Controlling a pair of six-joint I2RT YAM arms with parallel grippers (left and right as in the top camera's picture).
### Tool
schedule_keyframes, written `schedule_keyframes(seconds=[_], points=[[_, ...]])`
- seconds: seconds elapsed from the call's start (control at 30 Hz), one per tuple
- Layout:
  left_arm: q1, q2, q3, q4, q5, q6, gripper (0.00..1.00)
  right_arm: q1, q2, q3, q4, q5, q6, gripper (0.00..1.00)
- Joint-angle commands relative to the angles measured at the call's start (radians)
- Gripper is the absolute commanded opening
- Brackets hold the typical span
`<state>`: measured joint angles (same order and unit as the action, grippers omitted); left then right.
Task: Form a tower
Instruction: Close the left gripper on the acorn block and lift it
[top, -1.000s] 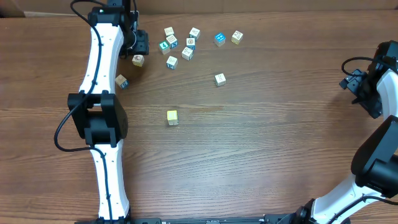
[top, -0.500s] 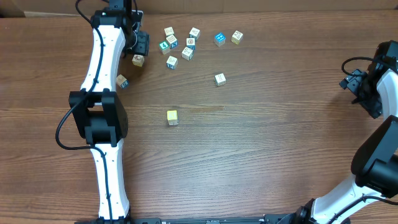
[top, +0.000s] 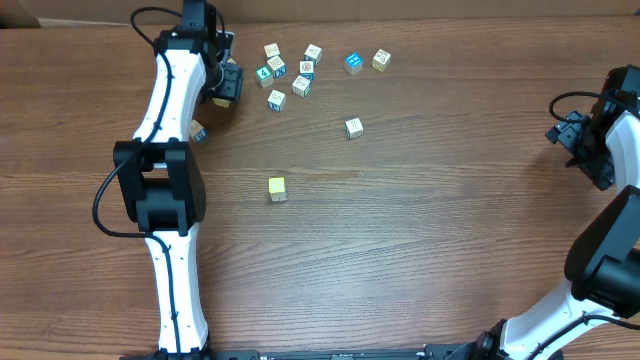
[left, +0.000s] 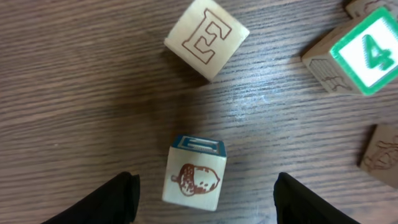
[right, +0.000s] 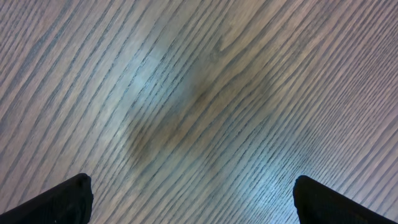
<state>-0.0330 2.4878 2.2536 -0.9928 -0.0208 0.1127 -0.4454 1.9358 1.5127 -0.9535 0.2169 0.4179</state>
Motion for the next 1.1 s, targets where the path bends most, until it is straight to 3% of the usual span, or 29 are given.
schedule_keyframes(seconds=[0.0,0.23,0.33,0.37,0.53,0.83,1.07], points=[[-0.005,0.011,-0.037,0.021,-0.013,0.027,0.65,-0.004,-0.026,0.019,0.005,0.006,-0.004,1.0],[-0.005,0.011,-0.079,0.059,-0.013,0.038,0.58,-0.004,-0.026,0.019,0.005,0.006,-0.003,1.0],[-0.005,0.011,-0.079,0.065,-0.013,0.038,0.5,-0.004,-0.026,0.019,0.005,0.006,-0.004,1.0],[-0.005,0.011,-0.079,0.066,-0.013,0.038,0.41,-0.004,-0.026,0.019,0.005,0.006,-0.004,1.0],[-0.005,0.011,-0.079,0.067,-0.013,0.037,0.32,-0.004,-0.026,0.019,0.005,0.006,-0.003,1.0],[-0.005,0.011,-0.079,0.079,-0.013,0.026,0.41,-0.004,-0.026,0.019,0.005,0.006,-0.004,1.0],[-0.005,0.011,-0.079,0.1,-0.012,-0.016,0.38,-0.004,-0.026,0.019,0.005,0.006,-0.004,1.0]])
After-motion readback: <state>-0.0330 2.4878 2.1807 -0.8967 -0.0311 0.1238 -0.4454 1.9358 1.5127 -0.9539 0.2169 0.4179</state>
